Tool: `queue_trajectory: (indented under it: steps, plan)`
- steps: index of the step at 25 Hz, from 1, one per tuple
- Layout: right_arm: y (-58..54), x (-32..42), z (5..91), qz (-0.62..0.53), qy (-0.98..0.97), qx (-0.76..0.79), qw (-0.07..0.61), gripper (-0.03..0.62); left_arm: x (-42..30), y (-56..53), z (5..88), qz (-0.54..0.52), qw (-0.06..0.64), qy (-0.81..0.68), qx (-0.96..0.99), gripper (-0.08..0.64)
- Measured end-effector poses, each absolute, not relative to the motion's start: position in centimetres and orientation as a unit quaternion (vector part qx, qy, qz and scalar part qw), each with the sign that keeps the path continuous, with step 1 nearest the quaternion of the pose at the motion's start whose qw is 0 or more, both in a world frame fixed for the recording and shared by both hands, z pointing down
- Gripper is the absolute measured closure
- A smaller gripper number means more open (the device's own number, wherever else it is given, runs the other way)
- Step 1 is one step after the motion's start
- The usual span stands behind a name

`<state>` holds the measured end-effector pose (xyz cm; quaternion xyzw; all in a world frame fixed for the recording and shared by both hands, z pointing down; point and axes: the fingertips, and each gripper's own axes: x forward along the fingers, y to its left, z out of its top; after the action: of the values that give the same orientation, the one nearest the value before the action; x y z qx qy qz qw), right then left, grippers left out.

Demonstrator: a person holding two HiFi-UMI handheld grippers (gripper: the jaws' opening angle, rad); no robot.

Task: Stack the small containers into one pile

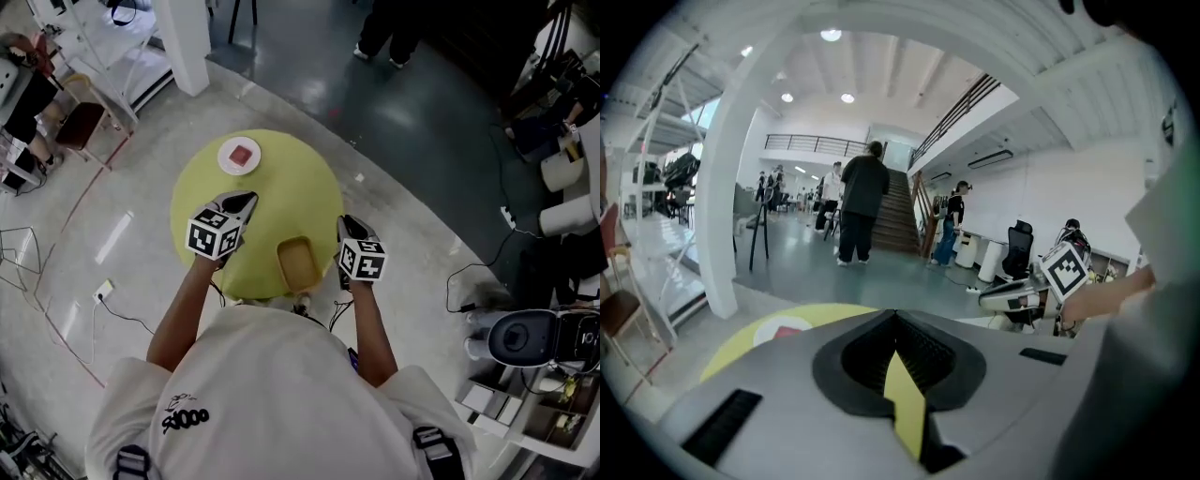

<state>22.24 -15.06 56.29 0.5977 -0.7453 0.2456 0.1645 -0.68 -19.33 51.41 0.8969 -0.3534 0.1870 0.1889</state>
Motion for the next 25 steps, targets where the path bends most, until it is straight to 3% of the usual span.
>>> queue_trajectory:
  steps: [5, 14, 25]
  plan:
    - [-19.0, 23.0, 46.9, 0.129, -0.765, 0.608, 0.17, 0.576, 0.2, -22.0, 43.2, 0.121, 0.119, -0.354, 0.92, 0.554]
    - [-20.4, 19.7, 34.2, -0.001, -0.811, 0.567, 0.147, 0.581, 1.0, -22.5, 30.6, 0.049, 0.001, -0.35, 0.935, 0.554]
    - [-17.6, 16.4, 24.2, -0.078, -0.842, 0.524, 0.099, 0.581, 2.0, -19.5, 24.1, 0.06, -0.097, -0.341, 0.933, 0.554]
